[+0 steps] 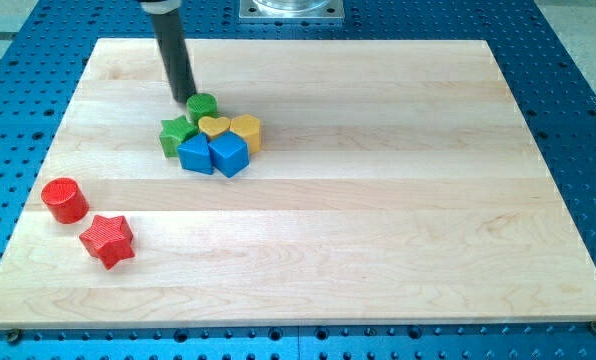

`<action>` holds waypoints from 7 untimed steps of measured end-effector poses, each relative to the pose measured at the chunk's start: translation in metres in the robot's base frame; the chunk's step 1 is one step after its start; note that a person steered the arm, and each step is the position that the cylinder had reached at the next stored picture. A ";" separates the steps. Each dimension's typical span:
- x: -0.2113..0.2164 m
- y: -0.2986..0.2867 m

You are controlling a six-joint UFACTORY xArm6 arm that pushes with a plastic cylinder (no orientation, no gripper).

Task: Put the red circle at the bottom of the triangle

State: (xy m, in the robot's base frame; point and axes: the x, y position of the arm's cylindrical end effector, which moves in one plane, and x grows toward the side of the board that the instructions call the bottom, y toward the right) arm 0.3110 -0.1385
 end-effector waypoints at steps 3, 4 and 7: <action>0.062 -0.059; 0.089 -0.125; 0.199 -0.072</action>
State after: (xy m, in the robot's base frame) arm 0.5102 -0.2100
